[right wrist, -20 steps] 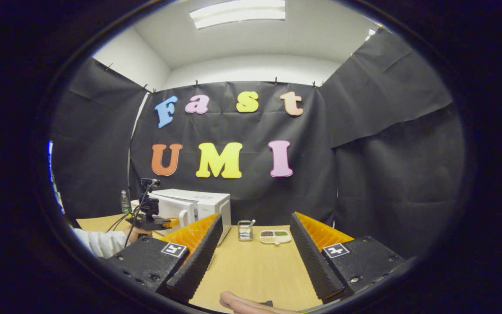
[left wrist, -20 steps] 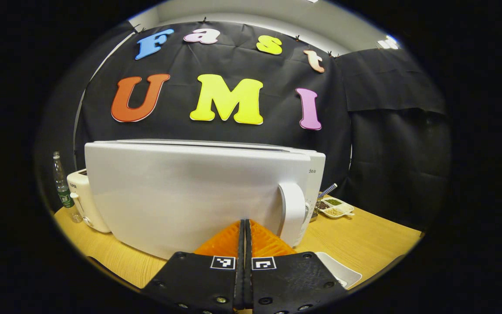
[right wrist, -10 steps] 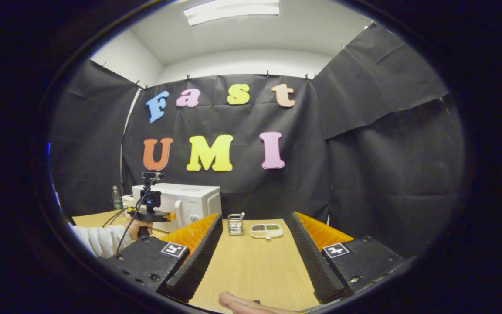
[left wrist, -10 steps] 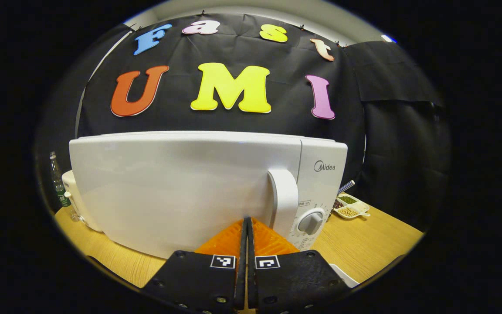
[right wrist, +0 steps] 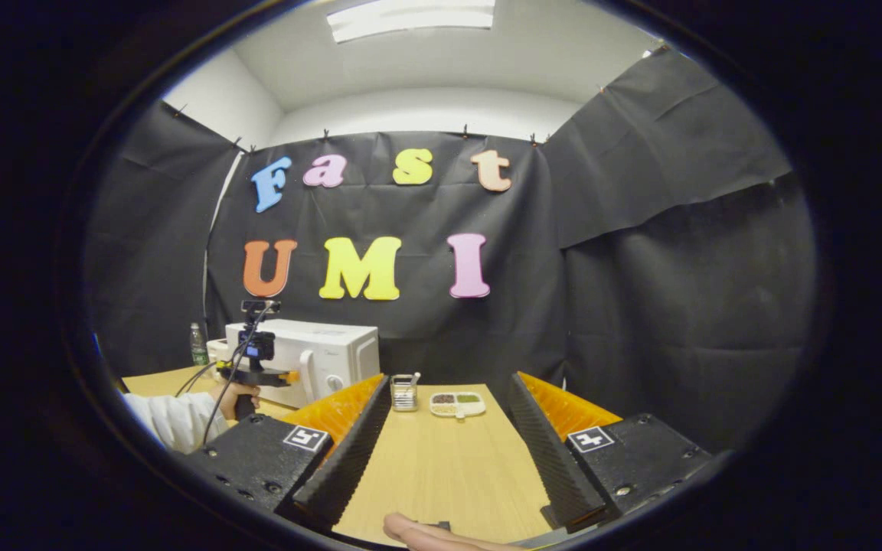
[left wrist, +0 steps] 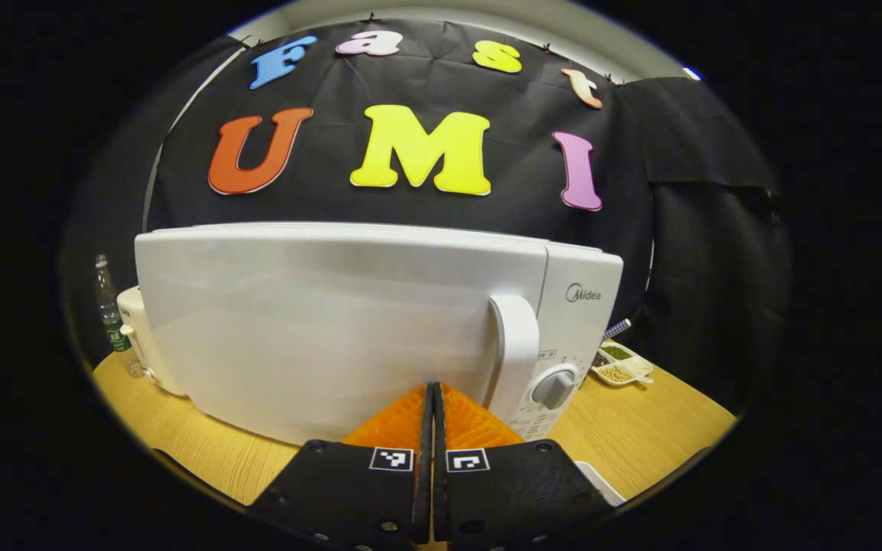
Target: Open the microwave oven with the left hand, put the food in, and close the microwave oven.
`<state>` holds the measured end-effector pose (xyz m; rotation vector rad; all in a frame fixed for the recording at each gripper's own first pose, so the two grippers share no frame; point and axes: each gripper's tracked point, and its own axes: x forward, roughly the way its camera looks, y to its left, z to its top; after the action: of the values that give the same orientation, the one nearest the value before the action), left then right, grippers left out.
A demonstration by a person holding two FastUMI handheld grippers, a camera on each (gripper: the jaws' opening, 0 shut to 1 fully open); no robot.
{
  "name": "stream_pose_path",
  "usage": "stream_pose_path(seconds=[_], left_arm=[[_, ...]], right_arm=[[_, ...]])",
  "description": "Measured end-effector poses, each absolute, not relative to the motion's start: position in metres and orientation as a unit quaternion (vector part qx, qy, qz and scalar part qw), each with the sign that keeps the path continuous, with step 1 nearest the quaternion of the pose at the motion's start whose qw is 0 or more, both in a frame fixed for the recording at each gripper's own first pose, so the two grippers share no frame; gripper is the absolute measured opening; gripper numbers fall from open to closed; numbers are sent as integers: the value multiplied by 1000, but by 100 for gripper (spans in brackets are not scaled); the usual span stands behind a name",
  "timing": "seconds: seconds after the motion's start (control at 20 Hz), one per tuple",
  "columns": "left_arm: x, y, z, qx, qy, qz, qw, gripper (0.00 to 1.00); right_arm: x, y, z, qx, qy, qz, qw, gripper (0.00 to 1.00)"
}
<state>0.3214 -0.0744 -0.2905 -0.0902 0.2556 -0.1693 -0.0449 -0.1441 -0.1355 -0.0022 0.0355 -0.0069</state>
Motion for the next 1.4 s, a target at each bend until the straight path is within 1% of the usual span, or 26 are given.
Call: stream_pose_path(seconds=[0.2,0.25,0.3,0.35,0.45,0.5,0.65,0.7,0.9,1.1,1.3,1.4], left_arm=[[290,-70,-259,-45,103,-91,989,1],[280,-70,-250,-43,100,-97,989,4],[271,-72,-239,-41,90,-105,990,3],[260,-69,-227,-36,80,-104,991,39],[244,-56,-201,-24,53,-84,995,84],[235,-52,-191,-21,44,-77,996,94],[199,-50,-168,-1,39,-75,996,94],[187,-44,-161,13,39,-65,997,93],[130,-33,-141,57,59,-50,995,95],[60,-39,-120,36,56,-62,996,96],[1,-25,-106,31,60,-27,997,96],[-21,-24,-84,32,33,-18,999,96]], right_arm=[[-53,-139,-129,0,16,-10,1000,98],[-54,-135,-127,0,15,-8,1000,98],[-56,-131,-126,-1,16,-6,1000,99],[-58,-127,-125,-2,16,-4,1000,99],[-60,-122,-121,-3,13,-3,1000,99],[-61,-120,-119,0,13,-4,1000,99],[-63,-109,-119,7,23,-2,1000,99],[-64,-107,-117,9,23,-3,1000,99],[-68,-107,-104,4,28,-29,999,99],[-74,-96,-85,18,27,-37,999,99],[-80,-81,-67,14,12,-32,999,98],[-80,-72,-62,11,6,-23,1000,99]])
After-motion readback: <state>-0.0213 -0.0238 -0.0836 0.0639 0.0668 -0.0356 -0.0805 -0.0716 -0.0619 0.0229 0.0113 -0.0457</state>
